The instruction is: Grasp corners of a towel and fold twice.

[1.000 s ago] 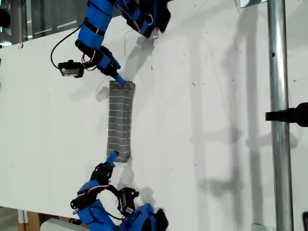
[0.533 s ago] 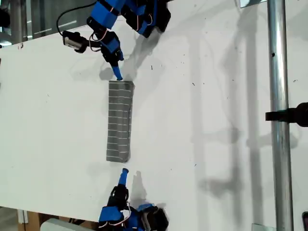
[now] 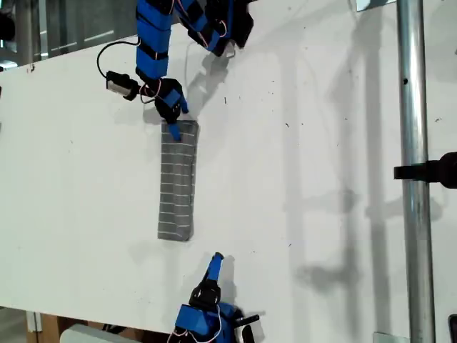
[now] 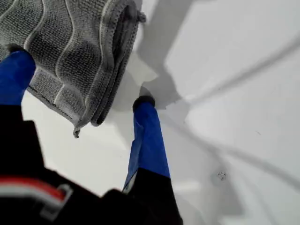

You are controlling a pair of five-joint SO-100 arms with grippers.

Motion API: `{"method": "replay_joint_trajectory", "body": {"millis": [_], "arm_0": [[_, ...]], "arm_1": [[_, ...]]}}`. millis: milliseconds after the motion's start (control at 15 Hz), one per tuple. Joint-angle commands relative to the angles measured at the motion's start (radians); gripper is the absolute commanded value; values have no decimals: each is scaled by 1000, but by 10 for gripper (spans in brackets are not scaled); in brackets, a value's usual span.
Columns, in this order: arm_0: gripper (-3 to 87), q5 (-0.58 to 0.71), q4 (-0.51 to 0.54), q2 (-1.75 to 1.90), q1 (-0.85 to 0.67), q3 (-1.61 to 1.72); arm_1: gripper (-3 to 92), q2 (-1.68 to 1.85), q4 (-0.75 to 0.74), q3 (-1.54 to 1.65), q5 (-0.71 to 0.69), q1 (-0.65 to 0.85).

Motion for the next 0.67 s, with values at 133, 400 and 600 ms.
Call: {"method": "replay_joint_trajectory", "body": {"millis": [133,400,600], "arm_0": [[117,-18,25,8,5,2],[116,-29,37,8,17,-2],[115,-37,37,8,38,-3]], "arm_1": [[399,-176,-103,-209,31,-60],[270,-337,-225,-364,21,-104],[-2,-132,69,-291,-18,-64]]}}
